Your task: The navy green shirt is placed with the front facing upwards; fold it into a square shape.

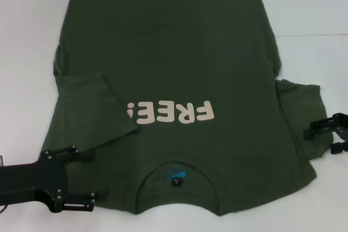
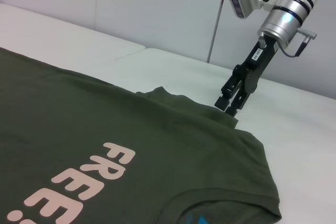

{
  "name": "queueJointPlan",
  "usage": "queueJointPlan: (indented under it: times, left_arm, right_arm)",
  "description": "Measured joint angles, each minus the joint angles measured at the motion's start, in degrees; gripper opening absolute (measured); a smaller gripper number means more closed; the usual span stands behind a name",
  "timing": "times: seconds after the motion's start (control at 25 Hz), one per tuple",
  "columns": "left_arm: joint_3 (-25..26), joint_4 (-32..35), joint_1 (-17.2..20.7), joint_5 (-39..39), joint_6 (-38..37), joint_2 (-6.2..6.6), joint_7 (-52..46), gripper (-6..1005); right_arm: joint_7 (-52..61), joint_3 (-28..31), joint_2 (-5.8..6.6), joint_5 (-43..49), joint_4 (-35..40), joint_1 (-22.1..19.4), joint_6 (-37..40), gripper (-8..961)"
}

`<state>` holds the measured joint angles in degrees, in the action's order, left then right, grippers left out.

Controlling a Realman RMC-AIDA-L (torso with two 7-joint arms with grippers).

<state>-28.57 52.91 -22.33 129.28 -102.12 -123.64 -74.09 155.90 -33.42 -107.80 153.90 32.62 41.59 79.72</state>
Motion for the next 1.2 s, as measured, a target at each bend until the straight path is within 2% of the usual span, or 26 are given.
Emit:
queueJointPlan:
  times: [0.32, 0.92, 1.2]
  left_arm:
    - [0.01, 0.00, 0.17, 0.00, 0.00, -0.02, -0.01, 950]
    - [0.00, -0.03, 0.24, 0.00, 0.05, -0.03, -0.22, 949]
    - [-0.17, -0.04, 0.23, 0.00, 0.09, -0.10, -0.35, 950]
  right_arm:
    - [-0.27, 0.53, -0.33, -0.38, -0.02, 0.32, -0.01, 871]
    - [1.17, 0.11, -0.05, -0.58, 0.35, -0.06, 0.13, 860]
    - [1.22, -1.15, -0.03, -0.36, 0.42, -0.11, 0.53, 552]
